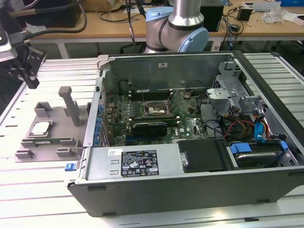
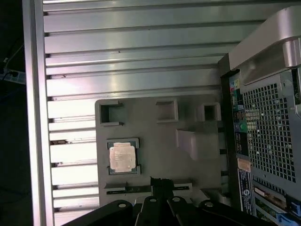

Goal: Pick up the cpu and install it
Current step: 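Reach for the cpu, then pick up the cpu and move it towards the insertion slot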

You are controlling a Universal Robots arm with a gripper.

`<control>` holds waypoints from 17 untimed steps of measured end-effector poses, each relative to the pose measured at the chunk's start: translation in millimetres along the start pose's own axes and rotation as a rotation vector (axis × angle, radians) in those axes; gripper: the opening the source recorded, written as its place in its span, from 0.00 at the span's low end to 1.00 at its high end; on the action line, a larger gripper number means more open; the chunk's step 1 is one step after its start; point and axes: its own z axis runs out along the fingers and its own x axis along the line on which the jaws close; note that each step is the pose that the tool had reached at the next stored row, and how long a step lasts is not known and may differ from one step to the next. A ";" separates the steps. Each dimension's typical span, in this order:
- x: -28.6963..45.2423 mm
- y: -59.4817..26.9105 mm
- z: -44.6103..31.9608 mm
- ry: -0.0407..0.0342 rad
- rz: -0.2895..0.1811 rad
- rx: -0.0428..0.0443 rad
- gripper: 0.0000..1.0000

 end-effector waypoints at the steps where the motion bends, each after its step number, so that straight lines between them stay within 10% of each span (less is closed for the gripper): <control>1: 2.9 1.0 2.2 0.0000 0.000 0.0000 0.11; 10: 12.9 1.2 22.6 0.0002 0.000 0.0001 0.11; 17: 12.9 1.1 24.0 0.0001 0.000 -0.0003 0.11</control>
